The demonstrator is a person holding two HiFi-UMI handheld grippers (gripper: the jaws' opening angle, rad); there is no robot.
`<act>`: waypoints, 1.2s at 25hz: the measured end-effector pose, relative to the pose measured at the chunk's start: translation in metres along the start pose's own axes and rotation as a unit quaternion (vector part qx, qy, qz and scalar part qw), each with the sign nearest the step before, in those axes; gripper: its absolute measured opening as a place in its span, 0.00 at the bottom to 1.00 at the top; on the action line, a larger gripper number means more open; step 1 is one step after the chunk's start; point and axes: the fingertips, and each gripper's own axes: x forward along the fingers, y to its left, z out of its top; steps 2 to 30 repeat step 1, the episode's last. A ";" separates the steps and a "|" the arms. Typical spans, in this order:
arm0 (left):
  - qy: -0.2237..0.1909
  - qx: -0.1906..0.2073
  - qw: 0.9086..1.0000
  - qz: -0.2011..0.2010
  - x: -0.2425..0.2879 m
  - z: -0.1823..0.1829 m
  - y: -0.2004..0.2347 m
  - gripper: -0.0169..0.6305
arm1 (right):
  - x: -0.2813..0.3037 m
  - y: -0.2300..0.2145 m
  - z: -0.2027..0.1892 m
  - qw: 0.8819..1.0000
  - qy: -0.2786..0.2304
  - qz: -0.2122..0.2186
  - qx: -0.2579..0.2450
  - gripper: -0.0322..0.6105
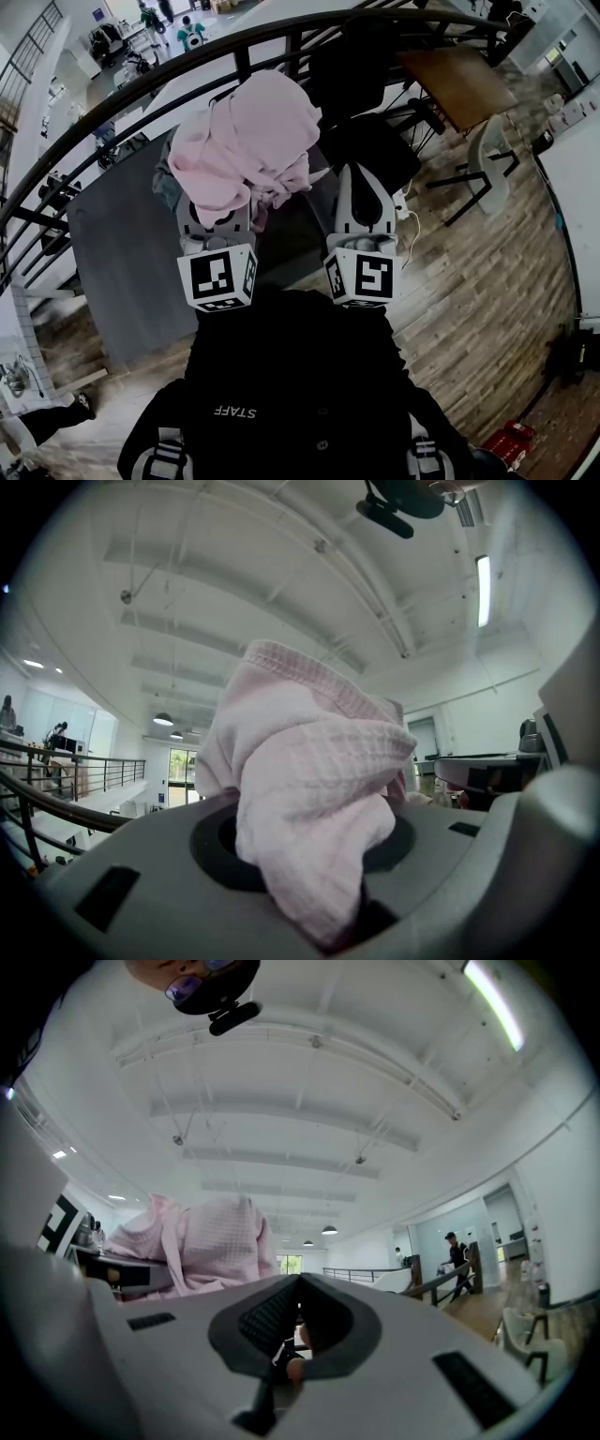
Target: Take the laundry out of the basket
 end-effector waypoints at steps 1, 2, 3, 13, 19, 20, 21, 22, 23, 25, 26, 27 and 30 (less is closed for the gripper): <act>0.000 0.001 1.000 0.000 0.000 0.000 0.000 0.32 | 0.000 0.000 0.000 1.000 -0.001 -0.001 -0.001 0.07; 0.000 0.001 1.000 0.000 0.000 0.000 0.000 0.32 | 0.000 0.000 0.000 1.000 -0.001 -0.001 -0.001 0.07; 0.000 0.001 1.000 0.000 0.000 0.000 0.000 0.32 | 0.000 0.000 0.000 1.000 -0.001 -0.001 -0.001 0.07; 0.000 0.001 1.000 0.000 0.000 0.000 0.000 0.32 | 0.000 0.000 0.000 1.000 -0.001 -0.001 -0.001 0.07; 0.000 0.001 1.000 0.000 0.000 0.000 0.000 0.32 | 0.000 0.000 0.000 1.000 -0.001 -0.001 -0.001 0.07; 0.000 0.001 1.000 0.000 0.000 0.000 0.000 0.32 | 0.000 0.000 0.000 1.000 -0.001 -0.001 -0.001 0.07; 0.000 0.001 1.000 0.000 0.000 0.000 0.000 0.32 | 0.000 0.000 0.000 1.000 -0.001 -0.001 -0.001 0.07; 0.000 0.001 1.000 0.000 0.000 0.000 0.000 0.32 | 0.000 0.000 0.000 1.000 -0.001 -0.001 -0.001 0.07; 0.000 0.001 1.000 0.000 0.000 0.000 0.000 0.32 | 0.000 0.000 0.000 1.000 -0.001 -0.001 -0.001 0.07; 0.000 0.001 1.000 0.000 0.000 0.000 0.000 0.32 | 0.000 0.000 0.000 1.000 -0.001 -0.001 -0.001 0.07; 0.000 0.001 1.000 0.000 0.000 0.000 0.000 0.32 | 0.000 0.000 0.000 1.000 -0.001 -0.001 -0.001 0.07; 0.000 0.001 1.000 0.000 0.000 0.000 0.000 0.32 | 0.000 0.000 0.000 1.000 -0.001 -0.001 -0.001 0.07; 0.000 0.001 1.000 0.000 0.000 0.000 0.000 0.32 | 0.000 0.000 0.000 1.000 -0.001 -0.001 -0.001 0.07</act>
